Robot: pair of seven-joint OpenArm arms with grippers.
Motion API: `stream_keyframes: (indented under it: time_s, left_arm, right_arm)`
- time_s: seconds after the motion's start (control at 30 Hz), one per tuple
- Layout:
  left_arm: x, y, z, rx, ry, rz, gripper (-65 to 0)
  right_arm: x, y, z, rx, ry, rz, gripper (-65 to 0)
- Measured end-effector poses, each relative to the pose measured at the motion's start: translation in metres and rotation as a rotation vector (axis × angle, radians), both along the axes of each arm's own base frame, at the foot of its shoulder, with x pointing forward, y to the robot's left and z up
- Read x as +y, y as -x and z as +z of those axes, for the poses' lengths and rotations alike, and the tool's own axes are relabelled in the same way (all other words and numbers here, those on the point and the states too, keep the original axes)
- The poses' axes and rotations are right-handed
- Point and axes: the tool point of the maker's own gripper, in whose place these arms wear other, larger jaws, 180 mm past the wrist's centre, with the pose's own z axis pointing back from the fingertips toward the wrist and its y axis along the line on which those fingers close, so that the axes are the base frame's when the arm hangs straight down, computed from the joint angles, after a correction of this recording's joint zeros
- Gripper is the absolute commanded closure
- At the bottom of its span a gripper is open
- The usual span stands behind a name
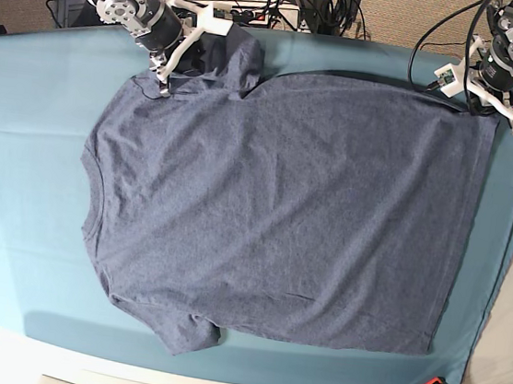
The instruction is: Fold the T-shirt properly
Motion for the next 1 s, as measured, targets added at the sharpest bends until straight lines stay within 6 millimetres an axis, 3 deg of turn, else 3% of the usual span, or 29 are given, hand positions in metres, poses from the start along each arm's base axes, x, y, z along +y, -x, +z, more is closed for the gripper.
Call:
stream_keyframes:
  time_s: [0.23, 0.4, 0.57, 1.0]
  left_arm:
    - [0.002, -0.003, 0.004, -0.031, 0.002, 0.036, 0.0]
    - [-0.010, -0.009, 0.015, -0.060, 0.024, 0.024, 0.0]
    - [-0.016, -0.014, 0.022, -0.078, 0.037, 0.018, 0.0]
    - [-0.003, -0.037, 0.039, -0.152, 0.012, 0.042, 0.0]
  right_arm:
    - [-0.002, -0.001, 0.000, -0.002, 0.007, -0.006, 0.0]
    - [-0.007, -0.017, 0.011, -0.095, -0.009, -0.081, 0.0]
    - [-0.009, -0.020, 0.013, -0.115, -0.009, -0.094, 0.0]
    - [-0.007, -0.037, 0.025, -0.196, -0.020, -0.113, 0.0]
